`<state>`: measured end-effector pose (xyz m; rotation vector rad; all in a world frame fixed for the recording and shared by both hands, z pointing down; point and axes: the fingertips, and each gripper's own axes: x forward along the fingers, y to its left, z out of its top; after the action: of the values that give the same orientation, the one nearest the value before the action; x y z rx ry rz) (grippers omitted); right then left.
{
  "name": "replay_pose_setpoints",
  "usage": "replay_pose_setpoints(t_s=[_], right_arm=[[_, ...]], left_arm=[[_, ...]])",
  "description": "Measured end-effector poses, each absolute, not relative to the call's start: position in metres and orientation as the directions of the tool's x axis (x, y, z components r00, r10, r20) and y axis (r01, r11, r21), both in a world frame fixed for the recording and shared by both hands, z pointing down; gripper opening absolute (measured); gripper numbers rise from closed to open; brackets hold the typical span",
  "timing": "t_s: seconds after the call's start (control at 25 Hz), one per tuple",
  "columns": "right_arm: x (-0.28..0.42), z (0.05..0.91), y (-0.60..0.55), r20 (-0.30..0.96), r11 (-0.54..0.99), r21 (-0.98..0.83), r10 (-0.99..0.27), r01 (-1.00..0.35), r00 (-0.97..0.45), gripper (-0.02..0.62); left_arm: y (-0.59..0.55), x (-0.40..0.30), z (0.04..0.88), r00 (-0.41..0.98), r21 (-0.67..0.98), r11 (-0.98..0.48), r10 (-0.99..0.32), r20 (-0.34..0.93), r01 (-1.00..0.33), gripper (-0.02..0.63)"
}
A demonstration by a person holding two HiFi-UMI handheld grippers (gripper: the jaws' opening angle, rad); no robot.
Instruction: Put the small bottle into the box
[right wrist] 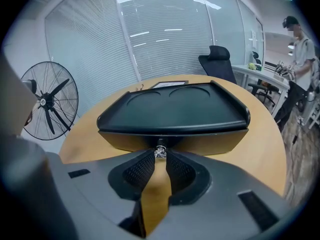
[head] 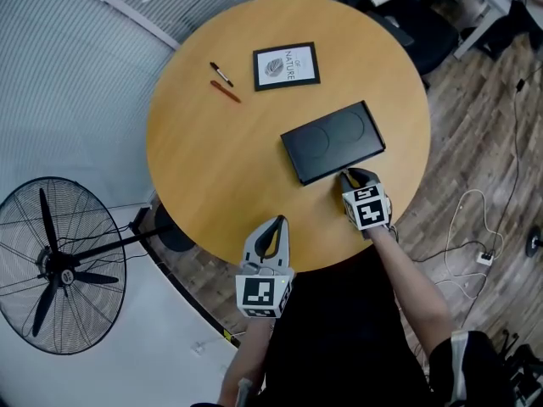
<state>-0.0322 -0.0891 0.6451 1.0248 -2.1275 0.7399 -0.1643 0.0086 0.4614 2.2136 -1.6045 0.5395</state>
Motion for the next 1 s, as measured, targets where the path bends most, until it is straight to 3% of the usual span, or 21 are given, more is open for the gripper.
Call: replay_pose_setpoints(t_s=[1.0], right_arm=[[-0.021, 0.638, -0.076, 0.755, 0.495, -0.177, -0.486, -0.851, -0.44, 0.083]], left_arm=[[0.018, -0.173, 0.453, 0.293, 0.061, -0.301, -0.833, 0.469, -0.952, -0.002]])
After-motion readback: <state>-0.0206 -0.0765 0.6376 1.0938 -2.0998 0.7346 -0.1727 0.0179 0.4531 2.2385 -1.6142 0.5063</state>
